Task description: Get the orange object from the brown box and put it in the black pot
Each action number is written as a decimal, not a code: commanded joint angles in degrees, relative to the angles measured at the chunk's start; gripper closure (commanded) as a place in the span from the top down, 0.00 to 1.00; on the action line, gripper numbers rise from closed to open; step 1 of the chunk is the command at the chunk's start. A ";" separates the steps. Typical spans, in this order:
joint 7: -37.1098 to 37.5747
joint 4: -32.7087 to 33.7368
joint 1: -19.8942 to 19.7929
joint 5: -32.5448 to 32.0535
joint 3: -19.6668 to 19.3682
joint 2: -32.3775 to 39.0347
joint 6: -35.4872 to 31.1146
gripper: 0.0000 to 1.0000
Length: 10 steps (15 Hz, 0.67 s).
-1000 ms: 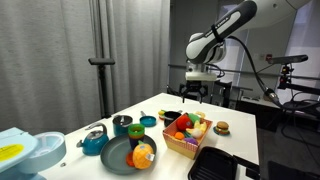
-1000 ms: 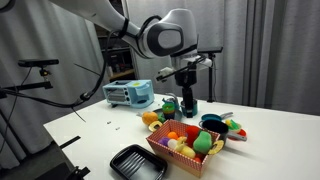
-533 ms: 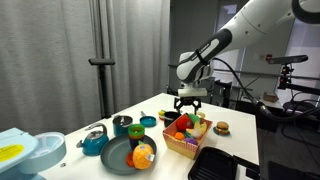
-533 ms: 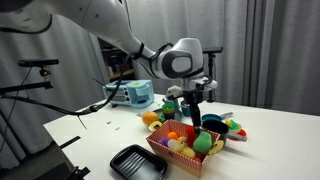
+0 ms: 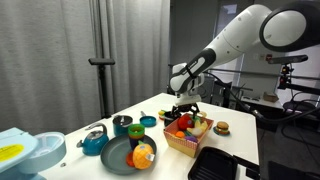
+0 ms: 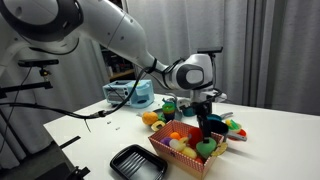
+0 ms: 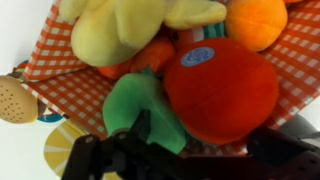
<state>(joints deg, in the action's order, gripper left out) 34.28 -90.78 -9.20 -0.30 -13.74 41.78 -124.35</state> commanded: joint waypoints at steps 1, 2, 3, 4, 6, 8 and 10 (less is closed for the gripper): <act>-2.87 3.88 -0.55 0.41 -0.06 3.68 3.59 0.72; -4.20 3.62 -0.83 0.76 0.36 2.99 4.44 0.66; -5.37 3.24 -0.92 0.87 0.62 2.38 4.83 0.57; -6.42 2.90 -0.94 0.93 0.73 1.89 5.04 0.50; -8.92 1.71 -1.10 1.44 1.10 0.68 5.10 0.35; -11.15 0.74 -1.20 1.68 1.33 -0.61 5.35 0.21; -13.45 0.16 -1.66 1.82 1.41 -1.88 5.93 0.05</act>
<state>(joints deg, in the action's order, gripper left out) 25.20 -89.16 -9.45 0.24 -13.29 41.96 -120.15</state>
